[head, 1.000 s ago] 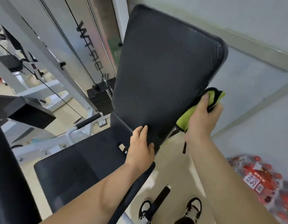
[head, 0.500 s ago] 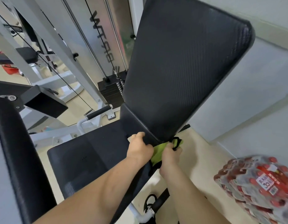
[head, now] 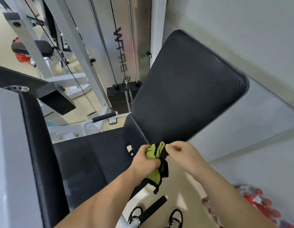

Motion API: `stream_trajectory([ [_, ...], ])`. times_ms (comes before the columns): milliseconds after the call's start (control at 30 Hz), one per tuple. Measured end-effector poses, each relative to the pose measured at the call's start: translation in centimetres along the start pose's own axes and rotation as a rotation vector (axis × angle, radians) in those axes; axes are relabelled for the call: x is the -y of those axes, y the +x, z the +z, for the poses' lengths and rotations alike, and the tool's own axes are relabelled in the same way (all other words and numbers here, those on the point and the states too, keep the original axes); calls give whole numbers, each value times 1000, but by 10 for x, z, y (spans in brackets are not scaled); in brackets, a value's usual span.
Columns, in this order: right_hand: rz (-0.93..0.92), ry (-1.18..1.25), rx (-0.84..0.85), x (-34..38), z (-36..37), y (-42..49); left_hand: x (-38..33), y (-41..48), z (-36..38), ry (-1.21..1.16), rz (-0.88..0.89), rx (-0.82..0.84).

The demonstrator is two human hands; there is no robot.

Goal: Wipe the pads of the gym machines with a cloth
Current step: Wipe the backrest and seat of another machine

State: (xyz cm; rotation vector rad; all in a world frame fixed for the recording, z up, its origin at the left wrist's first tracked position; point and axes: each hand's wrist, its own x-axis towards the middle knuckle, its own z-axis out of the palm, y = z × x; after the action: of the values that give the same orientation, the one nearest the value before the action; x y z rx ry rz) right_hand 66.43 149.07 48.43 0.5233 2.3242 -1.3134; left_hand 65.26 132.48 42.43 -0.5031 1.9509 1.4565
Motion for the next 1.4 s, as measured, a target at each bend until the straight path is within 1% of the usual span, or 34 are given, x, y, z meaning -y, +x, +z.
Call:
stream_trajectory([
  [67, -185, -117, -80, 18, -14, 13, 2, 0, -5, -152, -97, -149],
  [133, -322, -196, -46, 31, -21, 27, 5, 0, -6, -297, -156, -281],
  [167, -390, -275, -20, 35, -23, 34, 6, -1, -5, -367, -176, -338],
  [233, -567, -443, -21, 41, -27, 48, 8, 1, 0, -461, -176, -417],
  [300, -748, -584, -45, 57, -29, 64, 6, 7, 2, -516, -159, -464],
  [367, -869, -772, -30, 85, -26, 83, 2, 20, -4, -551, -141, -508],
  [433, -924, -972, 5, 115, -16, 109, -3, 42, -17, -553, -102, -553],
  [533, -1022, -1198, -39, 148, 4, 152, -14, 89, -48, -476, -1, -566],
  [600, -1034, -1304, -54, 161, 11, 170, -28, 114, -64, -411, 78, -535],
  [700, -952, -1425, -8, 176, 33, 208, -39, 168, -84, -301, 150, -469],
  [800, -873, -1596, 19, 176, 48, 230, -34, 203, -84, -77, 158, -415],
  [867, -858, -1673, 4, 170, 53, 239, -29, 213, -74, 24, 152, -450],
  [967, -845, -1723, -47, 163, 60, 242, -13, 207, -50, -8, 207, -544],
  [1033, -810, -1750, -66, 159, 66, 240, 6, 191, -32, -24, 208, -546],
  [1133, -759, -1767, -75, 156, 70, 237, 33, 149, 1, -25, 169, -459],
  [1233, -778, -1773, -59, 154, 69, 236, 50, 108, 22, 7, 110, -352],
  [1300, -776, -1777, -37, 154, 64, 237, 48, 107, 18, 73, 120, -349],
  [1333, -785, -1774, -26, 154, 63, 237, 43, 115, 10, 99, 137, -374],
  [1400, -809, -1762, -15, 155, 61, 238, 22, 148, -15, 110, 170, -474],
])
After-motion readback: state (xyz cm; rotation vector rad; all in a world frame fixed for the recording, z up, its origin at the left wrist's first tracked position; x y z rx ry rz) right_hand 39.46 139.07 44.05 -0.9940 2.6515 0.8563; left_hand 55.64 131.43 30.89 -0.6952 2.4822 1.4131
